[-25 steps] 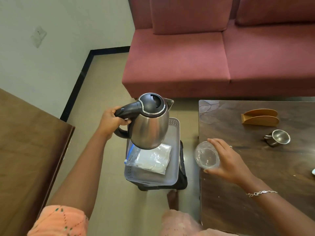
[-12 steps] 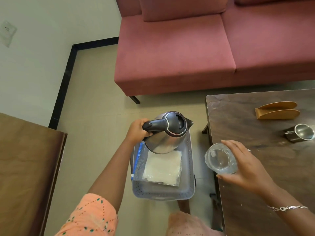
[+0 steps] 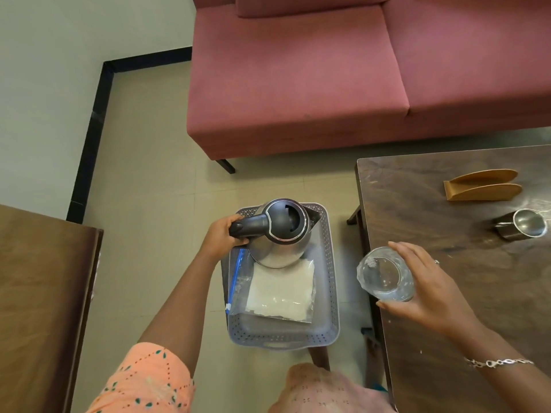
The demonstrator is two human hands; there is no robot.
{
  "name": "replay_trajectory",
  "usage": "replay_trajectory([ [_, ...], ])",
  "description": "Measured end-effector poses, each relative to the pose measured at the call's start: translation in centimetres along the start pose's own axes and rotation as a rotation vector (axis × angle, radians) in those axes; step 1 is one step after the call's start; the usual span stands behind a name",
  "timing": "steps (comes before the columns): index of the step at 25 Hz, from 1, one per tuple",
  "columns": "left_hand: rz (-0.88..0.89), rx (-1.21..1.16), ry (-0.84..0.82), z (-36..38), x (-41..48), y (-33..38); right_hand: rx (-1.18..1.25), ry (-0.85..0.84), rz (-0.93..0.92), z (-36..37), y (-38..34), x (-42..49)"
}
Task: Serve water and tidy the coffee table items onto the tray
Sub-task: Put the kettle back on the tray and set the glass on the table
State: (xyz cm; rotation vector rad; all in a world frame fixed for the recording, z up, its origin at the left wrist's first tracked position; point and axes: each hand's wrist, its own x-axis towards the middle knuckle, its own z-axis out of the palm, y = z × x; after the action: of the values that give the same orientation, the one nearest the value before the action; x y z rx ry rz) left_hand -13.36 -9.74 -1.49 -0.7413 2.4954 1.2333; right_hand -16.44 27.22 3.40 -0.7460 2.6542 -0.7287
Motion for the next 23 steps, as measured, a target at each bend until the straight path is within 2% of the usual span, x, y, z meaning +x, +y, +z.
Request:
replay_trajectory([
  [8,-0.079,0.176,-0.077,-0.6,0.1,-1.9,0.014,0.017,0.011,0.3,-0.4,0.8],
  [14,-0.135,0.199,0.026,0.4,-0.4,-1.8,0.005,0.047,0.016,-0.4,-0.6,0.4],
  [16,-0.137,0.114,0.039,0.9,-1.0,-0.9,0.019,0.051,0.02,-0.9,-0.6,0.2],
  [19,-0.164,-0.146,0.095,1.5,-2.8,0.7,0.041,0.051,0.024,-1.6,-0.5,-0.1],
  [21,-0.172,-0.26,0.199,2.4,-4.5,2.6,0.049,0.061,0.032,-2.2,-0.1,-0.6],
  [23,-0.086,-0.34,0.326,4.3,-6.4,5.7,0.063,0.068,0.043,-3.0,0.8,-1.3],
])
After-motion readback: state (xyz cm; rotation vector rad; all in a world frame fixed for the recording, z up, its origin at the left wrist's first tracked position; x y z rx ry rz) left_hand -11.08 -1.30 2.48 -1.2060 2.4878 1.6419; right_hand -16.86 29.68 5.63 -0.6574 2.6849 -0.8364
